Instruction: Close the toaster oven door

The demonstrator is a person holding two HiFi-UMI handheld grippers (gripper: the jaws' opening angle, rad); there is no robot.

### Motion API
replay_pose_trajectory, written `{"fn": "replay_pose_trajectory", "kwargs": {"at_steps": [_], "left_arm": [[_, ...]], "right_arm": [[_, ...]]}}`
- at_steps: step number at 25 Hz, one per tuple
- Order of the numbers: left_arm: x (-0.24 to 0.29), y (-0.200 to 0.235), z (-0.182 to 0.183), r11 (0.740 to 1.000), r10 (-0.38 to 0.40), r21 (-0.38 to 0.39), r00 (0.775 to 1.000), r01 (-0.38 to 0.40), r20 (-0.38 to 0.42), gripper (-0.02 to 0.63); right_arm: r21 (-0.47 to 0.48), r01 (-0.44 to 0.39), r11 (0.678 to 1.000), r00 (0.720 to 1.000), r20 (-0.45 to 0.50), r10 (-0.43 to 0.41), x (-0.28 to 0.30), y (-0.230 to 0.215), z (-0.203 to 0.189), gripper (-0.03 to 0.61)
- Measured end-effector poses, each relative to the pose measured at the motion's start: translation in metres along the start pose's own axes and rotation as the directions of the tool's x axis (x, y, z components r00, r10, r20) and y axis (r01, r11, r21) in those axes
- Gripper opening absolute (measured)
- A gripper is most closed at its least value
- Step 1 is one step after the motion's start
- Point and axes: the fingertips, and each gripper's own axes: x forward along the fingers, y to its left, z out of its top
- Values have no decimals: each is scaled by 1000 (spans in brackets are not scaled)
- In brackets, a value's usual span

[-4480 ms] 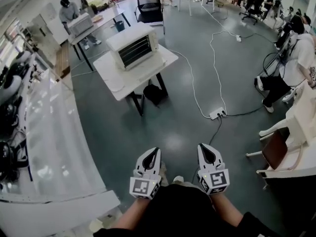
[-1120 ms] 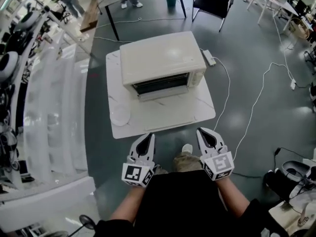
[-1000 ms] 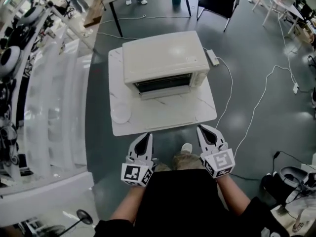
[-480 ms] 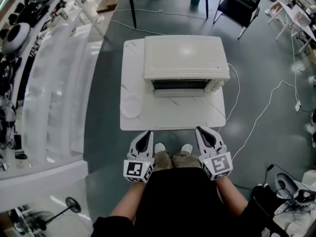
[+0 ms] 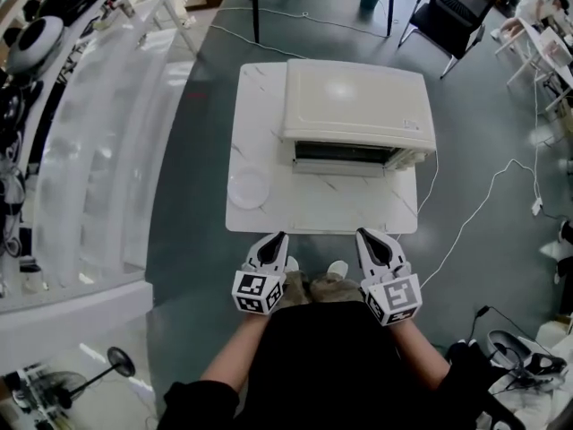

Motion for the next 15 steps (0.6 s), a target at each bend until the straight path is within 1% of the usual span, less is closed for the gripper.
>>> {"fn": "replay_pose_trajectory", "kwargs": {"at_steps": [3,6,7,9,11,13,15], "left_arm": [[9,7,-25,999,-31,-30,997,29,-64,20],[22,11,-47,997,-51,-66,993,44,-104,23],[27,14,-53,995,-57,-92,992,47,-116,41],[37,19,-66,989,-67,-144,987,46,-145,99],[47,25,-78,987,-65,-158,981,36,-182,129],[58,31,-90,988,-59,-152,976,27,-211,143],[66,37,-100,984,-58,-180,973,17,-224,150]], "right_arm": [[-1,-9,1000,1000,-22,8,3,9,-7,20],[-2,-11,1000,999,-47,11,6,12,-15,20],[-1,-11,1000,998,-54,11,7,14,-18,20],[3,-5,1000,998,-66,5,7,16,-20,20],[6,4,1000,997,-80,-3,5,17,-23,20],[11,16,1000,995,-94,-15,2,15,-28,20],[9,31,999,995,-99,-30,0,13,-30,20]]}}
